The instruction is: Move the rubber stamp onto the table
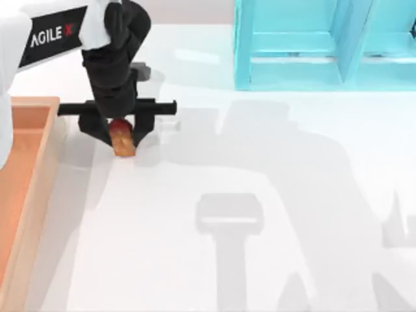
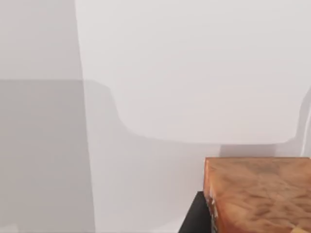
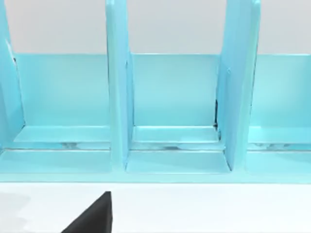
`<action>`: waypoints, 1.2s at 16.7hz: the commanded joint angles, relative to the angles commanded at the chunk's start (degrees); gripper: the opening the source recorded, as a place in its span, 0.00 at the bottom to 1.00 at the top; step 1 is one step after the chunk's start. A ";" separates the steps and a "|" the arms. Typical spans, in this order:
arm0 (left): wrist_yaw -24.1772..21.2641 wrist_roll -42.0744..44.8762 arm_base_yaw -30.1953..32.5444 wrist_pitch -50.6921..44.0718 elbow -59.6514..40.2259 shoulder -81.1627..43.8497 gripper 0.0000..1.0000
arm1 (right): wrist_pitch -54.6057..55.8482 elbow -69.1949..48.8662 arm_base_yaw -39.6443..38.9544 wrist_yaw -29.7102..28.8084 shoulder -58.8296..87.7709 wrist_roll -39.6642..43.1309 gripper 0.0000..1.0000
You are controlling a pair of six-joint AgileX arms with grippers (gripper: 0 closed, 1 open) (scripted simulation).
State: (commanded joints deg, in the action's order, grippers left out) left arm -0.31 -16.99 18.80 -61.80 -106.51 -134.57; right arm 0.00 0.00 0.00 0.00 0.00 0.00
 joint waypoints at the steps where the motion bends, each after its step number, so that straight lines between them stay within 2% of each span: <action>1: 0.00 0.00 0.00 0.00 0.00 0.00 0.30 | 0.00 0.00 0.00 0.00 0.00 0.00 1.00; 10: 0.00 0.00 0.00 0.00 0.00 0.00 0.98 | 0.00 0.00 0.00 0.00 0.00 0.00 1.00; 20: 0.02 0.03 -0.06 -0.15 -0.15 -0.02 1.00 | 0.00 0.00 0.00 0.00 0.00 0.00 1.00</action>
State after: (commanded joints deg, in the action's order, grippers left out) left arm -0.29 -16.96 18.73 -61.95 -106.66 -134.59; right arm 0.00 0.00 0.00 0.00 0.00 0.00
